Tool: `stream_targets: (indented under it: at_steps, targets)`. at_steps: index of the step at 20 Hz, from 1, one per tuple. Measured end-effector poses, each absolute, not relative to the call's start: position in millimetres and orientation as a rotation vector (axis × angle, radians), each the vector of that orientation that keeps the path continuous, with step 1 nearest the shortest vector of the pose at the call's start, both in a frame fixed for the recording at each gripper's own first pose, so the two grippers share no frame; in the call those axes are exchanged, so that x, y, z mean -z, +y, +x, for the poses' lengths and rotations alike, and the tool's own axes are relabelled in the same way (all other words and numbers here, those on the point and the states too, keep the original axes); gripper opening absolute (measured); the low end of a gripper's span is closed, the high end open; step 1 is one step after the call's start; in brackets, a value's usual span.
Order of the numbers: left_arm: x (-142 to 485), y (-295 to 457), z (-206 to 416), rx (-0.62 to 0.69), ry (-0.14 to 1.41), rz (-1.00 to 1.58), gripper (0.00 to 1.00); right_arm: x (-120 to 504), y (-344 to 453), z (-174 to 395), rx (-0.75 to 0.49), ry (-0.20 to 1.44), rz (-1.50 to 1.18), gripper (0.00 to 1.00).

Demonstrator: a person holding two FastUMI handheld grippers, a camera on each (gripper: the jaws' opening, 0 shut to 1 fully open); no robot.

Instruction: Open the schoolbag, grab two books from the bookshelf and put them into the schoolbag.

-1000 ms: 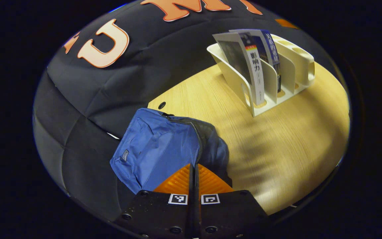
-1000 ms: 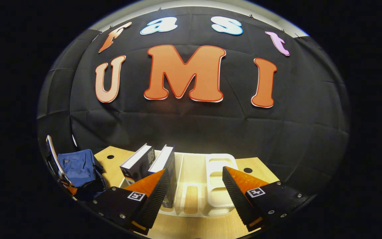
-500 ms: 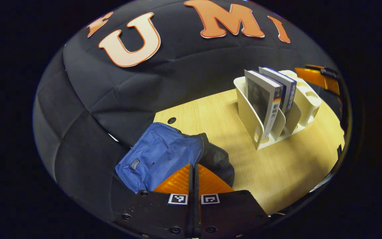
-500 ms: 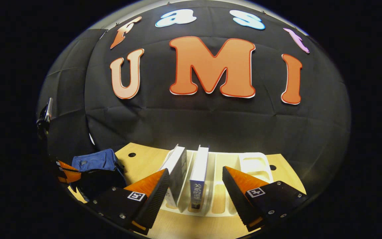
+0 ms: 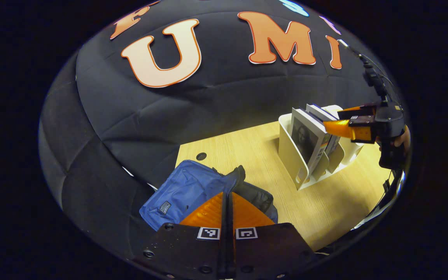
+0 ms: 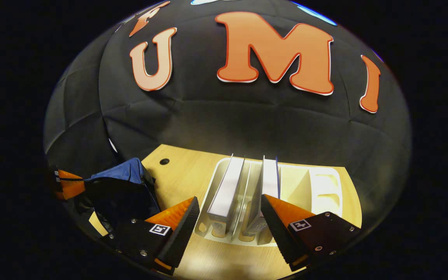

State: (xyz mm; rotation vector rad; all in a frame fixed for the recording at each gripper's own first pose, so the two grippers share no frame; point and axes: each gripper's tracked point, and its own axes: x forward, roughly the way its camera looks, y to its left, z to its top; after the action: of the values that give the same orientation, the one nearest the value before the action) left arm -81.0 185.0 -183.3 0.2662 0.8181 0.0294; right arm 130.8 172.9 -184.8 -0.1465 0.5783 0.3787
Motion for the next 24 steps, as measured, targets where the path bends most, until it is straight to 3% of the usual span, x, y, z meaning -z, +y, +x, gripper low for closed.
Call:
stream_targets:
  at_steps: [17,20,21,22,23,24]
  targets:
    - [165,209,-61,0.064,0.797,0.094,0.00,243,209,178,-0.299,0.964,-0.263,0.92]
    - [165,208,-59,0.074,0.787,0.077,0.01,254,213,186,-0.284,1.049,-0.253,0.77]
    - [165,207,-59,0.076,0.787,0.073,0.00,259,212,187,-0.273,1.077,-0.267,0.64]
    - [166,207,-59,0.078,0.785,0.066,0.00,264,210,189,-0.266,1.104,-0.290,0.69]
    - [166,206,-60,0.080,0.786,0.058,0.00,268,207,188,-0.247,1.127,-0.314,0.66]
    - [167,206,-60,0.083,0.783,0.052,0.00,272,209,189,-0.244,1.141,-0.323,0.54]
